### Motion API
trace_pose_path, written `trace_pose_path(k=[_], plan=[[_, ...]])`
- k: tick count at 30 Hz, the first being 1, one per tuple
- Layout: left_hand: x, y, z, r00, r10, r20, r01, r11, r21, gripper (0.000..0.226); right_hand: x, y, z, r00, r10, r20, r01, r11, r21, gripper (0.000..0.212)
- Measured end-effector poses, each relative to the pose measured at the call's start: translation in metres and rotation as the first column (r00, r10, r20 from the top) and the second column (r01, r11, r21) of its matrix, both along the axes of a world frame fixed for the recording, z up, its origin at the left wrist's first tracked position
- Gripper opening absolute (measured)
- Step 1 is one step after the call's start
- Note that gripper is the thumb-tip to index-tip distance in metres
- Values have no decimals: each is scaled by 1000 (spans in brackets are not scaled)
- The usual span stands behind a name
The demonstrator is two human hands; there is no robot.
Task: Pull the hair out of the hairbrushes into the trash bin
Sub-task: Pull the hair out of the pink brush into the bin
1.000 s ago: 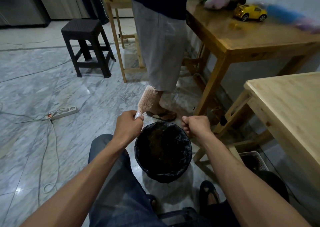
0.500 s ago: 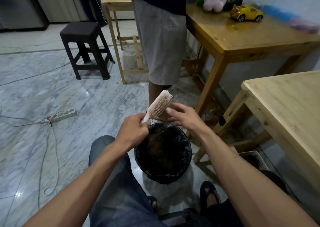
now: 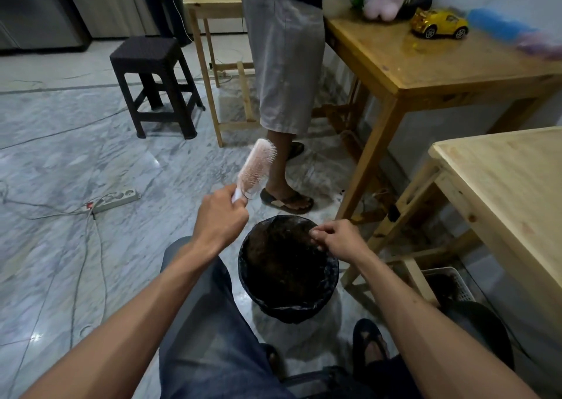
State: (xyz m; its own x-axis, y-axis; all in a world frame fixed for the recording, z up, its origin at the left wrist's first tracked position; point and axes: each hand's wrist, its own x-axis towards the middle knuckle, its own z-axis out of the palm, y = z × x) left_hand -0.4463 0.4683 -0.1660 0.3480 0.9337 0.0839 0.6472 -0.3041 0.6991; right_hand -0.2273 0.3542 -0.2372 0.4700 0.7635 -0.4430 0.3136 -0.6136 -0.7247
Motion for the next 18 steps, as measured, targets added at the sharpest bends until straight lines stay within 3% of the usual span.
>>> trace_pose_path(k=[4,7,10,12,13,18], plan=[[7,-10,-11,994,-89,-69,90,996,12,18,0,10,18,992,118,-37,-119,992,-32,62],[13,-15,-14,984,-158,-87,160,987,8,17,-4,16,34,973,129,-193,-95,980,176,77],[17,-18,-15,975,-203,-88,204,979,4,11,-9,21,37,943,152,-297,-39,935,353,47],[18,-17,-14,979,-188,-83,189,982,10,7,-13,24,32,951,65,-302,59,921,386,14],[17,-16,-14,982,-167,-85,169,986,14,7,-13,24,29,957,7,-289,108,918,380,8],[7,-6,-14,998,6,-55,-3,999,50,9,-3,13,11,974,-191,-124,213,955,207,19]])
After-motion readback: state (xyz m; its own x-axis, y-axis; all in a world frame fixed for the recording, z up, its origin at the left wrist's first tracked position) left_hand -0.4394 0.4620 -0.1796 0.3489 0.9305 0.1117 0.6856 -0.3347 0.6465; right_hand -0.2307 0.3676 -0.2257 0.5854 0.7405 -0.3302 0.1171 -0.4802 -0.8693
